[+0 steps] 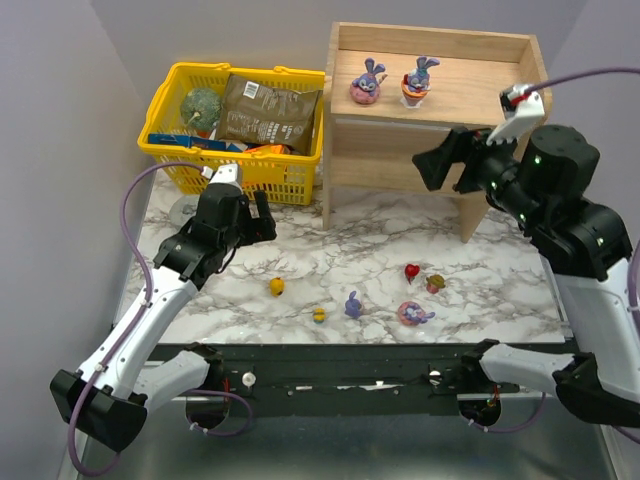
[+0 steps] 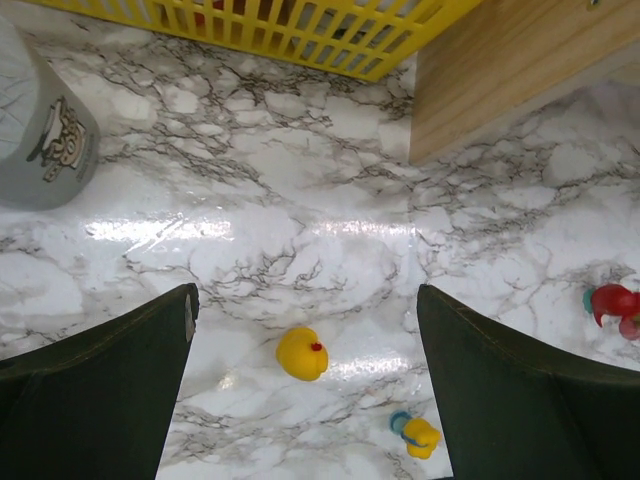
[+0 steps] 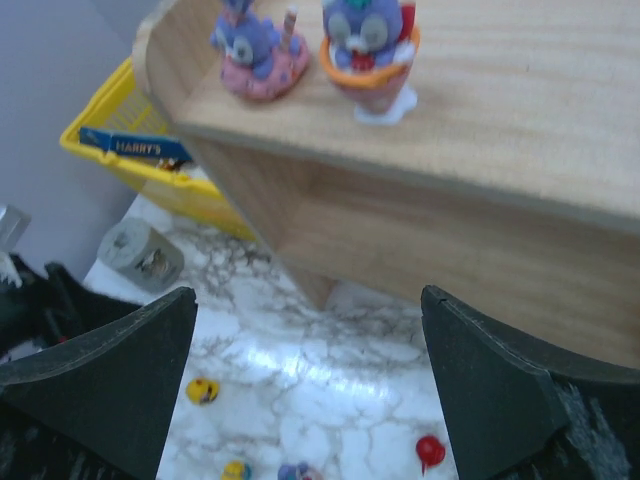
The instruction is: Place and organize the plastic toys onto the shelf
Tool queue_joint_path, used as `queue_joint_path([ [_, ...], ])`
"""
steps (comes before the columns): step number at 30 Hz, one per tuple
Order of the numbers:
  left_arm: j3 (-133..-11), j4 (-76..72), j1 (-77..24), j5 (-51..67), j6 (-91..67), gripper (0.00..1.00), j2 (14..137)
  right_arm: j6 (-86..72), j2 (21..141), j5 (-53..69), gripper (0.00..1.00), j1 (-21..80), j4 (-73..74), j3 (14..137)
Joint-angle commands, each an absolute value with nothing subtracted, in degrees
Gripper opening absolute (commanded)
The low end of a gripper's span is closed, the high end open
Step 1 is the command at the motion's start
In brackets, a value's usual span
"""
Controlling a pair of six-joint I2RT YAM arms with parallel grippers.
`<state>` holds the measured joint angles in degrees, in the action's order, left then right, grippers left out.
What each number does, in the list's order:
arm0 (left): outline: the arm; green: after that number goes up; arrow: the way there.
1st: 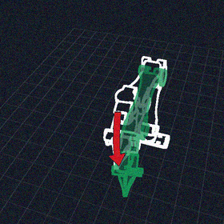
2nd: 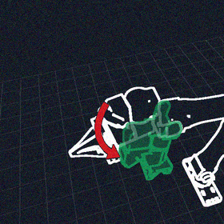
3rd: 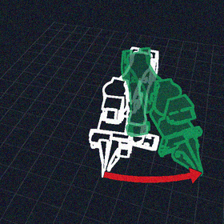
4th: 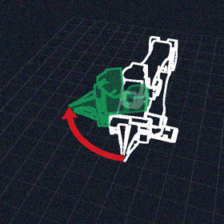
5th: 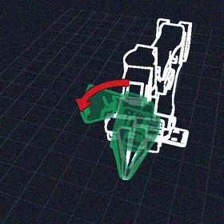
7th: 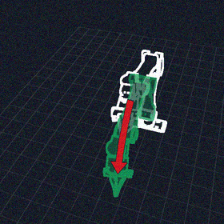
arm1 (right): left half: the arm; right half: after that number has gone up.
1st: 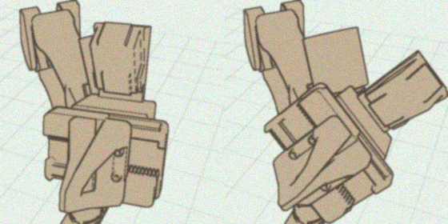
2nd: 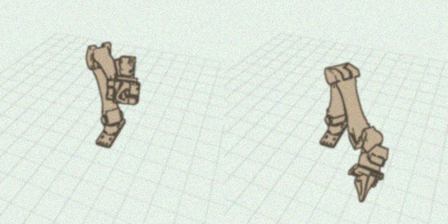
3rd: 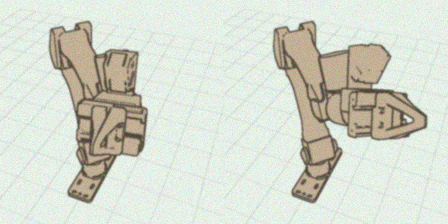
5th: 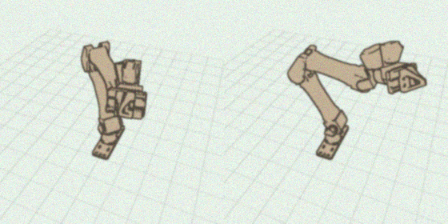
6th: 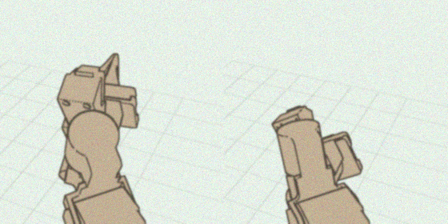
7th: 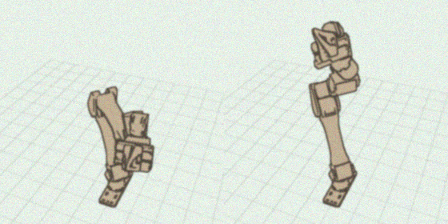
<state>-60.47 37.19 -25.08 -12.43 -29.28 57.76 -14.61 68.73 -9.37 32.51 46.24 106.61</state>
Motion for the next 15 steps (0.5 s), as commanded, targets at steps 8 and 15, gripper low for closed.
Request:
queue_joint_path([
  [8,-55.11,29.89,-24.7,4.46,-30.67,0.99,56.08,-21.88,54.06,5.69,0.96,32.78,46.43,73.95],
  [15,-48.97,24.89,-25.92,14.39,-33.74,0.98,54.41,-27.05,48.17,8.97,0.9,36.03,37.0,54.68],
])
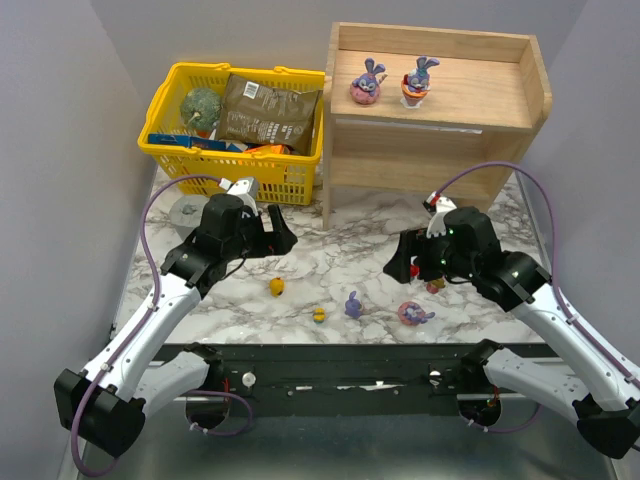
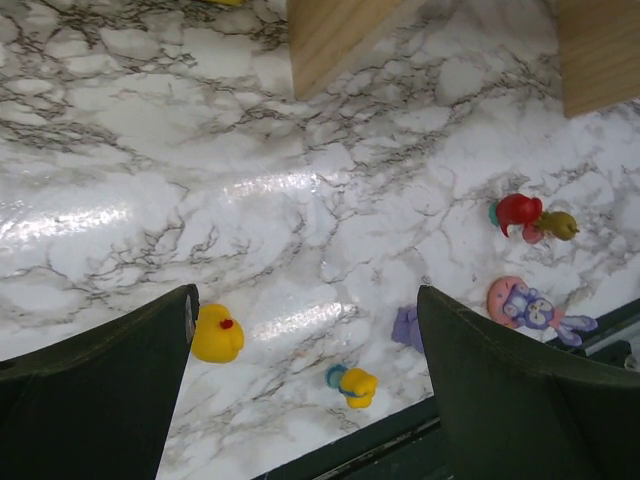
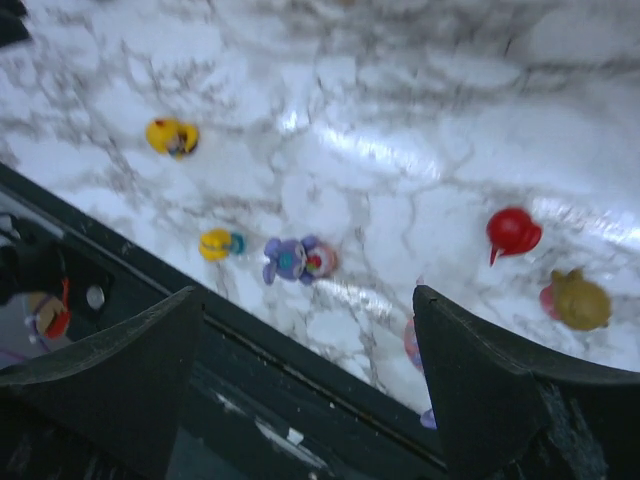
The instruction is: Place and organize the plastic toys onto the shelf
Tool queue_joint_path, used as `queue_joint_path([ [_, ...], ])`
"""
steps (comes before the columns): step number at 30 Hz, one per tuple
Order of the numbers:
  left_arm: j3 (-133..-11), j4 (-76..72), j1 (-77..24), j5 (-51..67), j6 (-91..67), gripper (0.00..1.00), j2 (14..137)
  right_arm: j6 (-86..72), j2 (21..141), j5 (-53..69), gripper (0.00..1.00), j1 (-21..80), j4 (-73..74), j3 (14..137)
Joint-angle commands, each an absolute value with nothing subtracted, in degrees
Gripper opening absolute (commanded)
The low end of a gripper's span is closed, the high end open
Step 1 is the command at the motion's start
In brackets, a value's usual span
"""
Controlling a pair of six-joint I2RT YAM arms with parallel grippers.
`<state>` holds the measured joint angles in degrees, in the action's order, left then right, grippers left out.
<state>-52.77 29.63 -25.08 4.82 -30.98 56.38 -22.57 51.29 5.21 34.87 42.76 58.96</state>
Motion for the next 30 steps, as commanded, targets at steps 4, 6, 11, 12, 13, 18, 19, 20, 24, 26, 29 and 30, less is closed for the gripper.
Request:
queue_joint_path([
  [4,-46.06,22.41,-35.98,11.37,-38.14,0.94,55.28,-31.63,47.29,2.48,0.89,36.04,39.19,53.17],
  [6,-46.23,22.06,-41.72,6.79,-39.37,0.94,57.03,-34.17,47.2,-2.69,0.89,36.04,41.48,53.79],
  [11,-47.02,19.34,-51.48,0.45,-41.57,0.93,63.44,-37.0,46.58,-8.61,0.89,36.04,43.24,53.88],
  [12,-47.63,18.47,-52.55,-1.47,-41.31,0.93,64.59,-37.35,46.41,-9.22,0.89,36.04,43.33,53.7],
  [13,-48.07,18.02,-53.95,-2.28,-40.87,0.92,65.64,-37.35,46.41,-9.32,0.89,36.04,43.16,53.61],
  [18,-52.63,17.31,-61.42,-5.79,-39.9,0.86,74.87,-37.27,46.84,-9.58,0.89,36.04,43.77,53.17],
  [19,-53.17,17.58,-61.87,-6.15,-39.99,0.84,76.19,-37.35,47.02,-9.75,0.89,36.04,43.68,53.0],
  [20,-53.7,17.67,-62.4,-6.5,-40.51,0.82,78.29,-37.53,47.02,-9.84,0.89,36.04,43.68,52.82],
  [24,-55.8,19.85,-63.81,-9.31,-40.69,0.73,81.91,-37.62,46.76,-10.11,0.89,36.04,43.77,52.38],
  [26,-56.16,20.74,-64.16,-10.89,-40.69,0.7,83.22,-37.27,46.5,-10.28,0.89,36.04,43.86,52.21],
  [29,-56.34,21.0,-64.51,-11.25,-40.52,0.66,84.54,-37.0,46.41,-10.81,0.89,36.04,44.12,52.12],
  [30,-56.6,20.92,-64.6,-11.08,-40.43,0.65,84.9,-36.91,46.41,-10.98,0.89,36.04,44.3,52.12],
])
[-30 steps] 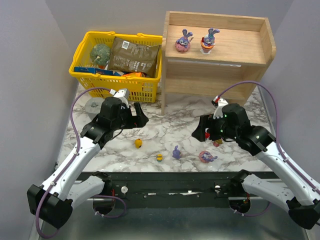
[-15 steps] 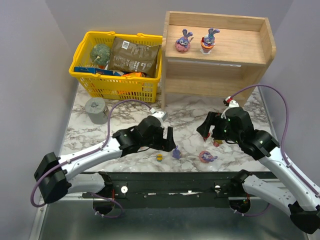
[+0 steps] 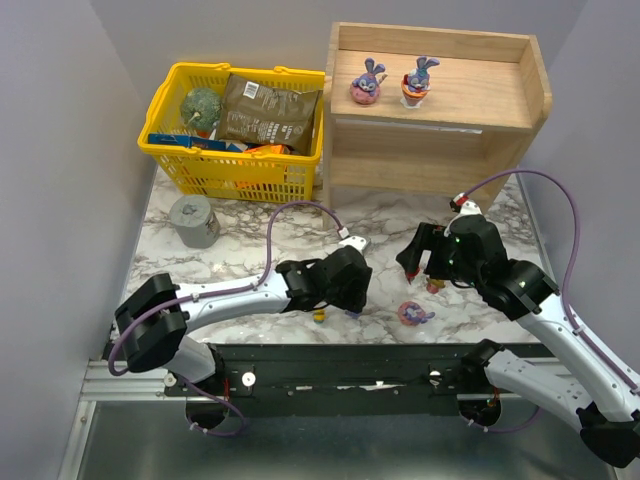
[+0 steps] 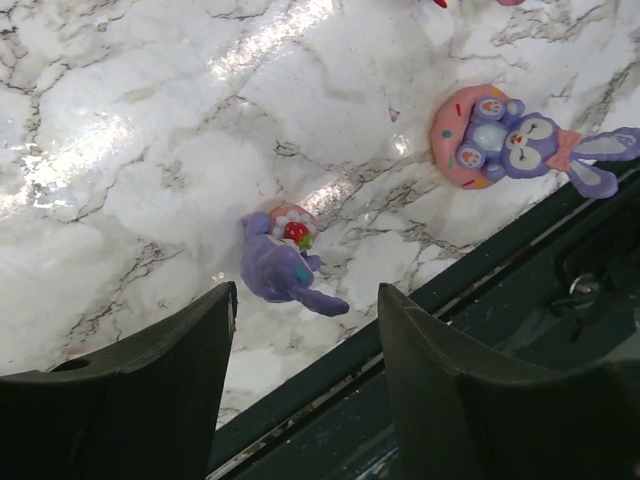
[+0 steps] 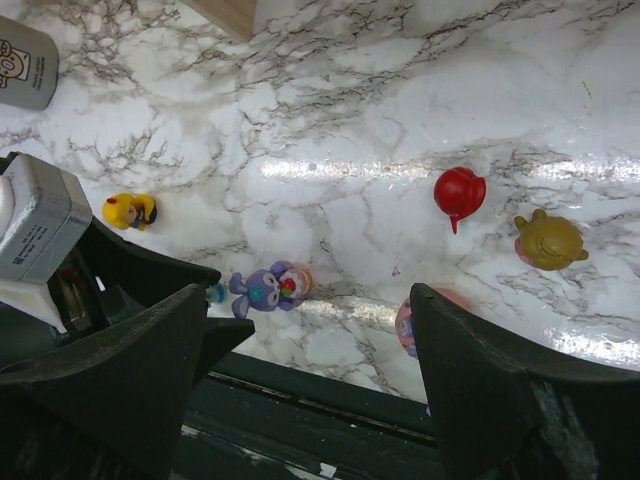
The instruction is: Place and organize the plastic toys onto the shelf
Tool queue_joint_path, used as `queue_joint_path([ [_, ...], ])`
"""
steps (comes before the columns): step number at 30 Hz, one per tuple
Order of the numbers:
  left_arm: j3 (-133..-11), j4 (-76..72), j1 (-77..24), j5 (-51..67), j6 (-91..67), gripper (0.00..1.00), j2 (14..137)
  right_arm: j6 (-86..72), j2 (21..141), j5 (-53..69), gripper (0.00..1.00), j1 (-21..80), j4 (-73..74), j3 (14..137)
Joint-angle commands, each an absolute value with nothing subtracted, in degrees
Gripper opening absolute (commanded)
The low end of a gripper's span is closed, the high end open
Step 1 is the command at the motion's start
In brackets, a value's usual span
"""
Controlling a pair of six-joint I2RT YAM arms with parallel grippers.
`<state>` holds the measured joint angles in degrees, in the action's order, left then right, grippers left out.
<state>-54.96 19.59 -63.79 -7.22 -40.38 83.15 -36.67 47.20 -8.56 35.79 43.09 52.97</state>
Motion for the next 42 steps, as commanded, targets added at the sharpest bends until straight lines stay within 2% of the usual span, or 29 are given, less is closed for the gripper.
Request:
queue_joint_path([
  [1,-56.78,20.92,-64.69,-10.9,-40.17,0.63,85.25,-36.83,46.41,-11.25,0.89,36.04,44.47,52.12],
  [9,-60.12,23.47,-65.04,-10.55,-38.58,0.42,87.63,-36.39,46.49,-12.57,0.89,36.04,44.91,51.94],
  [13,-60.64,24.61,-65.13,-11.78,-37.8,0.22,87.8,-36.47,46.67,-12.83,0.89,36.04,44.91,52.12],
  [15,-61.17,25.48,-65.13,-12.39,-37.09,0.17,87.98,-36.39,46.67,-12.92,0.89,36.04,44.91,52.38],
  [16,-61.26,25.58,-65.13,-13.09,-36.92,0.08,87.8,-36.21,46.67,-12.83,0.89,36.04,44.91,52.47],
  [18,-61.96,26.36,-65.13,-14.06,-36.39,0.0,87.89,-36.04,46.67,-12.57,0.89,36.04,44.91,52.82],
  [23,-64.77,28.03,-65.13,-15.9,-33.76,0.0,88.07,-31.13,46.32,-8.46,0.9,36.04,42.03,53.0],
  [27,-71.25,33.03,-64.95,-19.15,-30.24,0.0,87.89,-22.07,45.27,10.14,0.91,36.04,36.4,52.73],
  [29,-73.9,34.71,-64.6,-19.69,-27.96,0.0,87.45,-19.52,44.74,13.17,0.93,36.3,33.85,52.21],
  [33,-80.84,38.31,-62.93,-17.15,-25.75,0.0,86.4,-15.56,43.51,13.62,1.0,37.88,32.35,52.47],
  [42,-89.55,42.71,-61.61,-10.29,-23.11,0.0,83.94,-8.53,49.29,8.71,0.99,44.99,32.43,57.82],
])
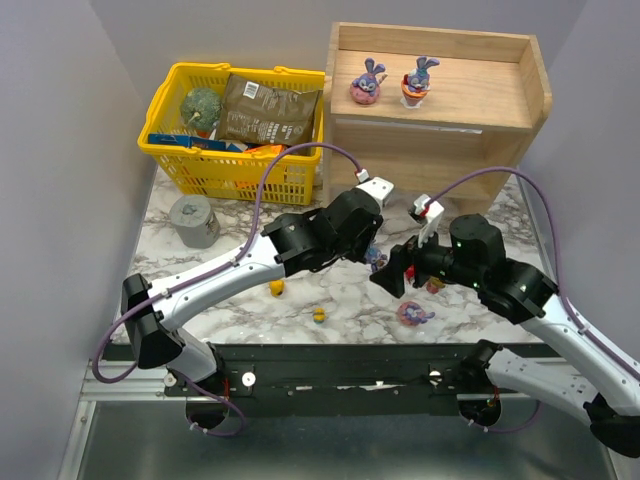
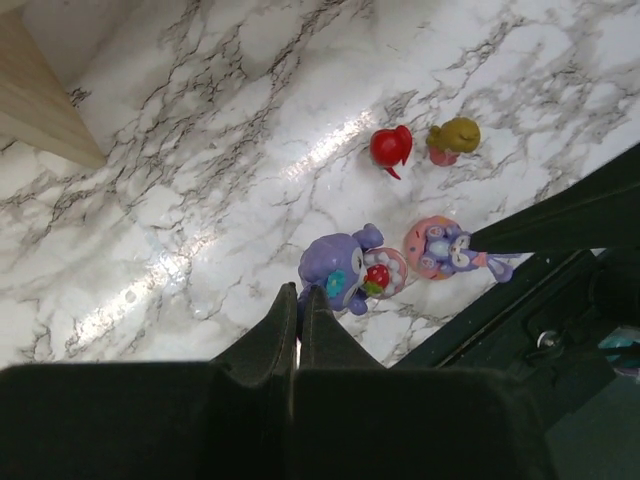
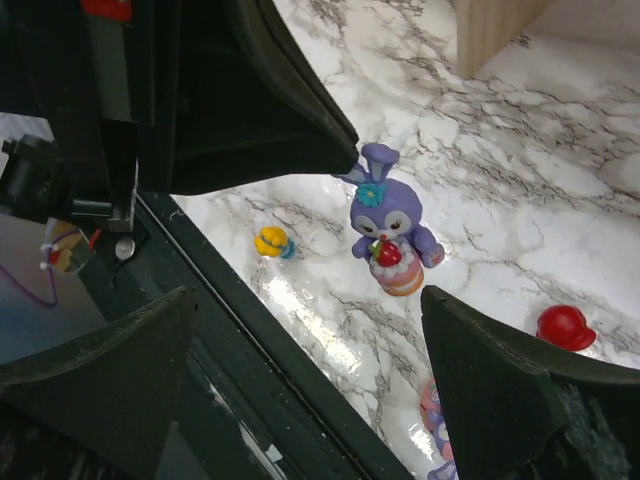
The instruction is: Place and organize the plastic toys onto the shelf
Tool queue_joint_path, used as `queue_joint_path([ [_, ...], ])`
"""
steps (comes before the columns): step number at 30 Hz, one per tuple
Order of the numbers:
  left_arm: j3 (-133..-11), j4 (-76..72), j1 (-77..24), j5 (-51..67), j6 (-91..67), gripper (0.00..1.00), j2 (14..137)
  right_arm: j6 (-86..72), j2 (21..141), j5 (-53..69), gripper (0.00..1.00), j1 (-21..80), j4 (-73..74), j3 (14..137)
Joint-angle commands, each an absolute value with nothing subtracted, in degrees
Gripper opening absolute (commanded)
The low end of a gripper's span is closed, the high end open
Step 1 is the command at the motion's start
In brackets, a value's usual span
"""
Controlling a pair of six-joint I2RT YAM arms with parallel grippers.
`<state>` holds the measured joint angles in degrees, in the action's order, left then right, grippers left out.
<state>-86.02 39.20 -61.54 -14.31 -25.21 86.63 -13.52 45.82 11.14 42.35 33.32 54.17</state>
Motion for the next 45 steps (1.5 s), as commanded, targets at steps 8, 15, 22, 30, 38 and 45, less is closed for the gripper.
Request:
queue_joint_path([
  [8,-92.28,45.62,-61.17,-7.12,-23.73,0.0,82.18,-5.72,53.96,-1.3,0.94,47.46,32.26,60.73],
  [15,-93.51,47.28,-60.73,-5.28,-24.26,0.0,81.04,-5.01,55.81,-2.29,0.8,47.55,32.26,61.43],
  [22,-94.13,47.64,-59.85,-4.31,-24.61,0.0,81.12,-4.13,56.95,3.07,0.73,47.9,31.11,61.96],
  [30,-94.66,47.64,-58.54,-3.96,-25.14,0.0,80.6,-5.71,58.01,3.25,0.67,48.43,30.5,61.52],
  [38,-93.78,46.85,-57.48,-1.67,-25.75,0.0,80.07,-6.24,58.71,2.81,0.44,48.69,28.57,61.87],
  [45,-93.95,45.97,-56.95,-0.79,-25.84,0.0,79.28,-6.42,59.76,4.13,0.11,48.69,28.39,62.93],
])
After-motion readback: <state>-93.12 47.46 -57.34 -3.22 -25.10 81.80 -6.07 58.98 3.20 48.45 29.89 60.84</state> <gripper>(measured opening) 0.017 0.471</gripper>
